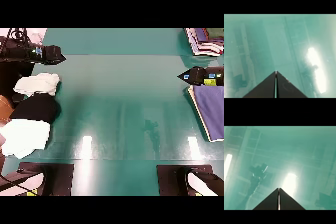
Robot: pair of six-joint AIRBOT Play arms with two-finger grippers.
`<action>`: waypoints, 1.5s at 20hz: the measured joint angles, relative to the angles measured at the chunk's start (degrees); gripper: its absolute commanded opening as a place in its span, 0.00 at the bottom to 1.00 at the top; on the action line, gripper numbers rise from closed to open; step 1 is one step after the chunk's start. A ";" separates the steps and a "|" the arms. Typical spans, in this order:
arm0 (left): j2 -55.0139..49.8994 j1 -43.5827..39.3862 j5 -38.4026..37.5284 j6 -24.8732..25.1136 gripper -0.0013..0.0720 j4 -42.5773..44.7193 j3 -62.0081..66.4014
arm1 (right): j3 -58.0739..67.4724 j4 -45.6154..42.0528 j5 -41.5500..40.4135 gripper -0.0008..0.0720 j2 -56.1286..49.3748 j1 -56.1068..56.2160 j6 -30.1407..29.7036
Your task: Fold the shirts.
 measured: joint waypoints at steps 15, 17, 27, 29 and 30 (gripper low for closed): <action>0.00 0.00 1.20 -0.02 0.62 0.11 0.00 | 0.00 0.02 0.00 0.03 0.00 0.02 0.00; -0.17 0.00 3.21 -0.20 0.80 4.22 0.00 | 0.00 0.02 -0.02 0.03 0.00 0.02 0.00; -14.82 9.42 7.15 -8.70 0.80 28.13 -5.03 | 0.00 0.00 -0.07 0.03 0.00 0.02 0.00; -18.53 10.43 7.85 -9.01 0.69 28.61 -5.44 | 0.00 0.00 -0.07 0.03 -0.04 0.02 0.00; -19.85 10.78 8.28 -9.09 0.36 28.76 -5.55 | 0.00 0.02 -0.07 0.03 -0.07 0.02 0.00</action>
